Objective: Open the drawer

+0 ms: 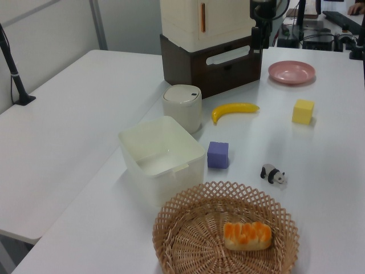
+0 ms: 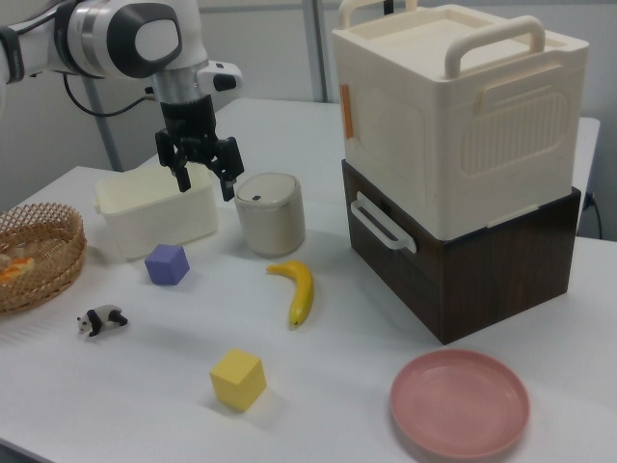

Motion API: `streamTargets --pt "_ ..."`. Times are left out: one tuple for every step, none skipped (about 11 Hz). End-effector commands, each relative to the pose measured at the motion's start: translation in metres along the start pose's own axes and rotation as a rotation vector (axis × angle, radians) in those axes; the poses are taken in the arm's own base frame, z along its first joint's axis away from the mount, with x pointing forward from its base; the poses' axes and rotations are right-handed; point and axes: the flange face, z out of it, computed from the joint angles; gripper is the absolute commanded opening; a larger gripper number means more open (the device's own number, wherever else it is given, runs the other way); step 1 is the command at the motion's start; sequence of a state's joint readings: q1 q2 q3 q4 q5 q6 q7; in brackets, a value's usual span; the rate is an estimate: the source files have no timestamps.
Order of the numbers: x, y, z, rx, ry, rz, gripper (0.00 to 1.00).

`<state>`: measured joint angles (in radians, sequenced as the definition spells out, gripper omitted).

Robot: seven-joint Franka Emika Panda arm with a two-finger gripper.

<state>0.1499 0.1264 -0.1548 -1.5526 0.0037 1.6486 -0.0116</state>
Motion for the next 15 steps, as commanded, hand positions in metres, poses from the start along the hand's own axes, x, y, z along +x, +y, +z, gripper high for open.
streamTargets --pt "-0.0064 0.0001 -0.0015 -0.012 -0.017 -0.022 1.00" --pt "-0.0067 0.0000 -0.0007 -0.010 -0.020 -0.022 1.00" --pt "-0.0066 0.0000 -0.0014 -0.010 -0.019 -0.022 1.00" --pt "-0.0068 -0.0009 -0.0013 -0.010 -0.020 -0.023 1.00" --pt "-0.0069 -0.0001 -0.0006 -0.010 -0.022 -0.022 1.00" --pt "-0.0069 -0.0009 -0.0006 -0.010 -0.022 -0.023 1.00" --pt "-0.0069 -0.0009 -0.0006 -0.010 -0.022 -0.023 1.00" --pt "-0.0069 -0.0018 -0.0006 -0.010 -0.022 -0.025 1.00" --pt "-0.0069 -0.0018 -0.0006 -0.010 -0.022 -0.025 1.00" --pt "-0.0070 -0.0027 -0.0005 -0.010 -0.023 -0.025 1.00" --pt "-0.0070 -0.0019 -0.0005 -0.010 -0.023 -0.023 1.00" --pt "-0.0070 -0.0028 -0.0005 -0.010 -0.023 -0.022 1.00" --pt "-0.0070 -0.0028 -0.0005 -0.010 -0.023 -0.022 1.00" --pt "-0.0077 -0.0028 -0.0005 -0.010 -0.025 -0.023 1.00" --pt "-0.0093 -0.0036 0.0002 -0.012 -0.036 -0.028 1.00"
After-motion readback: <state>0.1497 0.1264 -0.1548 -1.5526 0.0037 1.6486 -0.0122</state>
